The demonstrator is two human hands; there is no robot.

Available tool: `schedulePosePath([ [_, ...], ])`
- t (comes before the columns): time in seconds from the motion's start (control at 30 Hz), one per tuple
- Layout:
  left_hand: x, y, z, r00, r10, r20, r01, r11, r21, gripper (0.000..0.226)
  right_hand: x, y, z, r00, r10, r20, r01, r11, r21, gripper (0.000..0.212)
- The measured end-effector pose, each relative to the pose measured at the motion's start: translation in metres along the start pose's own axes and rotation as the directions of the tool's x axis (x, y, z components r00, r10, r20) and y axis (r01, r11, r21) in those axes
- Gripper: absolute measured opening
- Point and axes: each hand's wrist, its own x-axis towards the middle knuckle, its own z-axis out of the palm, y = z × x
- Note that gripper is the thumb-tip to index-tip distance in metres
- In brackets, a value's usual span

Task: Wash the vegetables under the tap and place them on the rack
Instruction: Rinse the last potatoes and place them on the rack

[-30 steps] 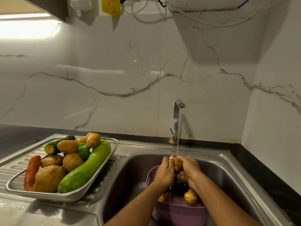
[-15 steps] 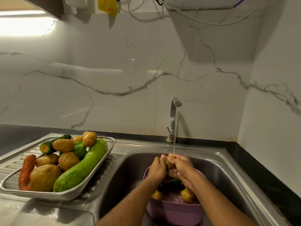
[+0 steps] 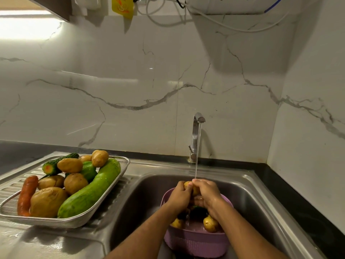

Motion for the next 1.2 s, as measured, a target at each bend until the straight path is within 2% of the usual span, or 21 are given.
schedulePosePath([
  [0.07,0.001,-0.002,-0.002,0.999,-0.027,-0.016,0.027,1.0,0.005,0.033,-0.001,0.001,0.001,1.0,-0.005,0.019,0.006,1.0,-0.027,0.009],
  [0.17,0.001,-0.004,-0.001,1.0,-0.026,-0.015,0.026,0.999,0.027,0.036,0.001,0.005,0.005,0.998,-0.018,-0.061,0.014,0.998,-0.067,0.008],
  [0.3,-0.001,-0.003,0.002,0.999,-0.01,0.033,0.01,1.0,0.019,0.032,0.007,0.007,0.006,0.99,0.004,-0.141,-0.015,0.997,-0.08,0.018],
  [0.43,0.003,-0.005,0.0,1.0,-0.016,-0.016,0.017,0.999,0.046,0.033,0.003,0.005,-0.001,1.0,0.015,-0.022,-0.016,0.998,-0.058,0.007],
  [0.53,0.004,-0.008,-0.001,0.998,-0.064,-0.011,0.064,0.998,0.012,0.036,0.002,0.006,-0.004,0.999,0.016,0.038,-0.014,0.998,-0.059,0.009],
  [0.67,-0.001,-0.004,-0.001,0.998,-0.061,0.027,0.061,0.998,0.007,0.036,0.01,0.008,0.003,0.994,0.034,-0.1,-0.043,0.994,-0.098,0.015],
  [0.73,-0.004,-0.001,0.0,0.998,-0.051,0.042,0.052,0.999,-0.007,0.035,0.014,0.009,0.004,0.992,0.046,-0.116,-0.056,0.995,-0.085,0.02],
  [0.93,-0.002,0.003,-0.001,0.999,-0.037,-0.009,0.037,0.999,-0.022,0.03,0.006,0.007,-0.007,0.999,0.0,0.041,-0.002,0.999,0.05,0.012],
  [1.03,0.0,0.007,0.003,0.999,-0.037,-0.04,0.034,0.997,-0.062,0.035,0.004,0.005,-0.01,0.998,-0.016,0.065,0.011,0.996,0.085,0.013],
  [1.13,0.003,0.006,0.009,0.984,-0.094,-0.152,0.078,0.991,-0.108,0.042,0.0,0.003,-0.011,0.993,-0.011,0.114,-0.001,0.995,0.101,0.017],
  [1.2,0.002,0.007,0.009,0.983,-0.114,-0.146,0.09,0.983,-0.161,0.045,-0.001,0.002,-0.009,0.995,-0.019,0.1,0.008,0.995,0.104,0.02],
])
